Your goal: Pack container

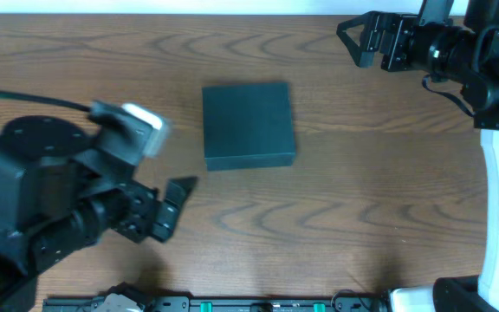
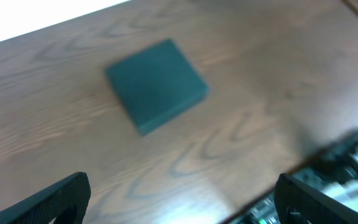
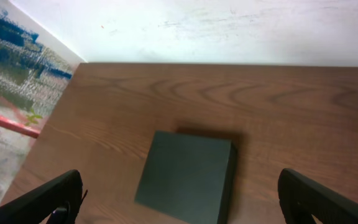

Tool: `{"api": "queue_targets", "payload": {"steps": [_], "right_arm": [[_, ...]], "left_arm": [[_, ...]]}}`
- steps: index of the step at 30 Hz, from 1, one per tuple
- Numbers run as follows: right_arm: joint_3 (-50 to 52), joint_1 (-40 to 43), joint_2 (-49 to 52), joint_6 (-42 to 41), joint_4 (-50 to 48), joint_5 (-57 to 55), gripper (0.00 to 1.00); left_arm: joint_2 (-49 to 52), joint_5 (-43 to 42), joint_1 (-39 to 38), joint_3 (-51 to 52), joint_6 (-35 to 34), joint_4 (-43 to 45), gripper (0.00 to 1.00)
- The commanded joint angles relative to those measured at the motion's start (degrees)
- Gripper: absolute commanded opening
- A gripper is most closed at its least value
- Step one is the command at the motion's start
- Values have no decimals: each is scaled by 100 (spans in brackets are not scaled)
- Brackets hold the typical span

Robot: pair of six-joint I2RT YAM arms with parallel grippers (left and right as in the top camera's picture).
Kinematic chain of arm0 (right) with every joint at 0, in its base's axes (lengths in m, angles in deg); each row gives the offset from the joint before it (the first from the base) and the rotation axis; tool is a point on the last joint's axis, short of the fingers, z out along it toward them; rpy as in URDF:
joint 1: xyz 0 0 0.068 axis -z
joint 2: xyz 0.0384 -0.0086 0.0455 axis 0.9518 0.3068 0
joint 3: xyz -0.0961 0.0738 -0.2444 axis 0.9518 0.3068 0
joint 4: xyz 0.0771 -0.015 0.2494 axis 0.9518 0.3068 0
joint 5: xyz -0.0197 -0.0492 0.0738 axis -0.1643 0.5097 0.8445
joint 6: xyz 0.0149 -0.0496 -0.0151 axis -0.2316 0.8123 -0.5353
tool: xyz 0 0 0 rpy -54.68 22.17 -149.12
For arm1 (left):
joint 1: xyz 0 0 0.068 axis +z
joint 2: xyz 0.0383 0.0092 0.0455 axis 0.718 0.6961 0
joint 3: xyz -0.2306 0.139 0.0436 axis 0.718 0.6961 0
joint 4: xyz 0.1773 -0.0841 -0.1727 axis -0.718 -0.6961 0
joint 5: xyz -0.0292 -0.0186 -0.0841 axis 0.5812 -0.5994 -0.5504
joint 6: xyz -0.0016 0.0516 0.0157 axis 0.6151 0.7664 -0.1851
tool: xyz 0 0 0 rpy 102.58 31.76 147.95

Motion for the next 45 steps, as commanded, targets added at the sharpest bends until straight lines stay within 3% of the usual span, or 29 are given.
{"api": "queue_targets", "payload": {"steps": [1,11,23,34,45], "right_arm": [[-17,0,7,61,13,-13,99],[-17,0,7,59,13,-13,99],[-17,0,7,59,13,-13,99],[-17,0,7,59,13,-13,99],[-17,0,7,61,13,-13,99]], "left_arm": [[-332,398,540,160,-229,-155,95],[-2267,931,2168,2712,-184,1434,95],[-4437,599,3432,6360,-192,3106,95],[-6312,-352,3521,9497,-743,4610,95],[-7038,-654,2920,10771,-1401,5202,95]]}}
